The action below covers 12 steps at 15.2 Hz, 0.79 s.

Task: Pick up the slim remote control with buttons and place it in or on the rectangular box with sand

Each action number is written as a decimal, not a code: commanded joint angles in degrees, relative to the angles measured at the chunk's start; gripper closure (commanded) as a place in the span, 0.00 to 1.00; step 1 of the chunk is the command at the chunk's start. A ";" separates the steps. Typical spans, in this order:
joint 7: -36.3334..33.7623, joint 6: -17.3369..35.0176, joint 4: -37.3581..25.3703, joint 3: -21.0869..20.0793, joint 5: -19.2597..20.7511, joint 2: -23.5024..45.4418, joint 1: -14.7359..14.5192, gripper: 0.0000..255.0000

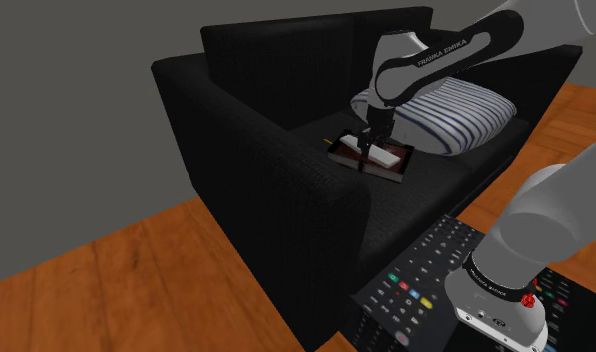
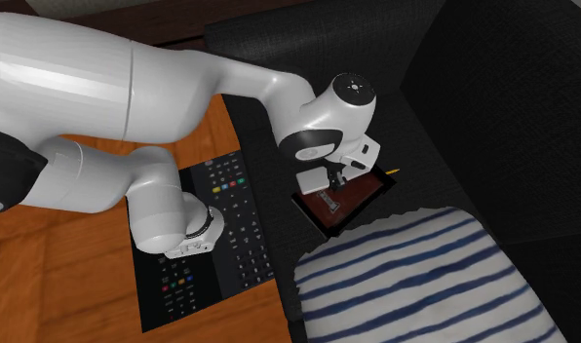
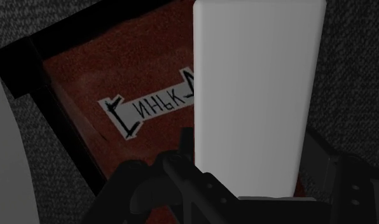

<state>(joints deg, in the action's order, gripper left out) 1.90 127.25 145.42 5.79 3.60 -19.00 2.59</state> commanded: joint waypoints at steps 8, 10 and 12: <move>0.01 0.11 0.05 0.01 0.00 0.02 0.01 0.00; 0.01 0.11 0.05 0.01 0.00 0.02 0.01 0.00; -0.01 -2.07 -1.05 -0.09 -0.01 -1.05 -0.01 0.00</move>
<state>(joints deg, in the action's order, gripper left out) 1.95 126.33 144.93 5.79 3.61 -19.51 2.61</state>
